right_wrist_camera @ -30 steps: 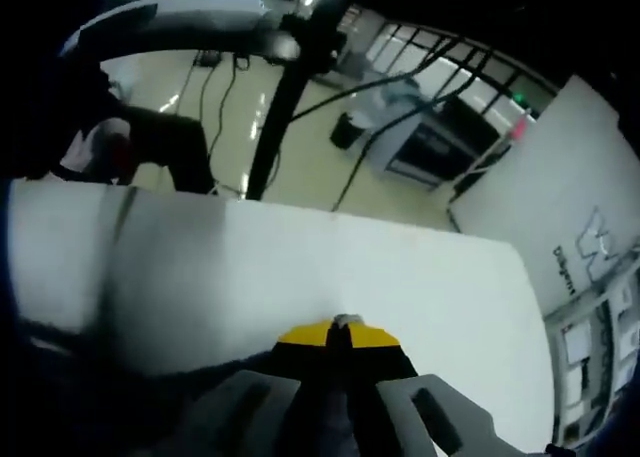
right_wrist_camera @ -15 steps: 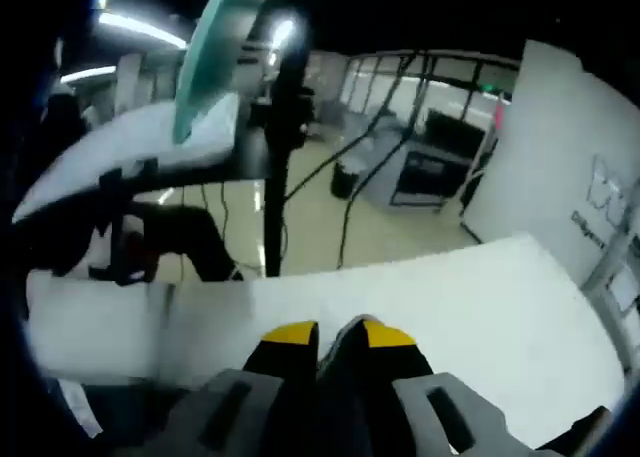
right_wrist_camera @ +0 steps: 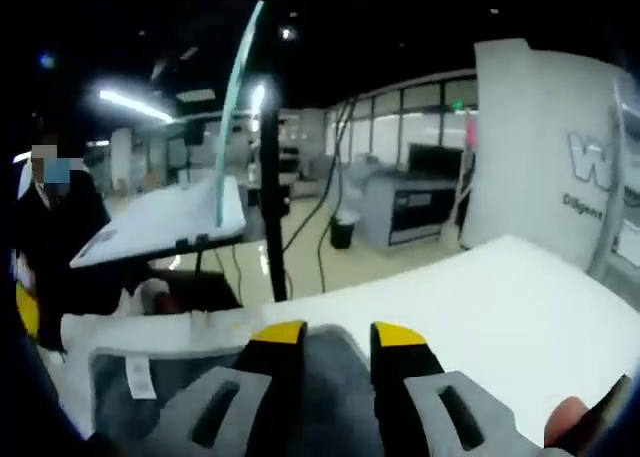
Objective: Open the folded towel by lifting each exposed corner and separating the folded layers until the towel lies flat within the target outline without major curled edges
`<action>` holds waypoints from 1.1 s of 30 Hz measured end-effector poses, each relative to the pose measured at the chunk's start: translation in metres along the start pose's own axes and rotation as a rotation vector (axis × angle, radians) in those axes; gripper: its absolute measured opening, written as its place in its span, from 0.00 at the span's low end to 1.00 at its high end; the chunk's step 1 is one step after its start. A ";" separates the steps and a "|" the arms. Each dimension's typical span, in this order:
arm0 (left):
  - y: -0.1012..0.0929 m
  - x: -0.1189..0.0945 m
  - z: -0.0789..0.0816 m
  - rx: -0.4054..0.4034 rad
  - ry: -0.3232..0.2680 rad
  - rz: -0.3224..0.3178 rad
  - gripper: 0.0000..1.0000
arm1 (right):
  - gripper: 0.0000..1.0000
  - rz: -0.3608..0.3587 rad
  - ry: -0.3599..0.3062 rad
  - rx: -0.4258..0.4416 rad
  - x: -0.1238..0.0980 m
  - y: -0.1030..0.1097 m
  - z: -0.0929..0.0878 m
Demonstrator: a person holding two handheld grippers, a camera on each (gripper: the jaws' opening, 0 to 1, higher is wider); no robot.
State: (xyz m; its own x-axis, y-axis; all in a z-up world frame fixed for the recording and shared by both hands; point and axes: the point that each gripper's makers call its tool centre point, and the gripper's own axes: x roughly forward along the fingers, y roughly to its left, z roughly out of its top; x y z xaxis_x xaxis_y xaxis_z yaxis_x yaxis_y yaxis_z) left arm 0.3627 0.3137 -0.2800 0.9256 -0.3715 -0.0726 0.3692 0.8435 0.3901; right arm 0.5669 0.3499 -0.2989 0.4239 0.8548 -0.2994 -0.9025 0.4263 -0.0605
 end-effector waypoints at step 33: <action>-0.059 0.067 -0.004 -0.268 -0.017 -0.023 1.00 | 1.00 -0.741 -0.012 0.101 -0.483 -0.131 -0.169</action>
State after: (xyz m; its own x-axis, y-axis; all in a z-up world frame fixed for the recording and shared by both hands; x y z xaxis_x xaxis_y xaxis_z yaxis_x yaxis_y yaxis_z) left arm 0.4031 0.2402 -0.3117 0.9158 -0.3967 -0.0626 0.4016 0.9064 0.1315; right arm 0.4681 -0.1688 -0.3077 0.9194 0.3364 -0.2037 -0.3695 0.9163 -0.1543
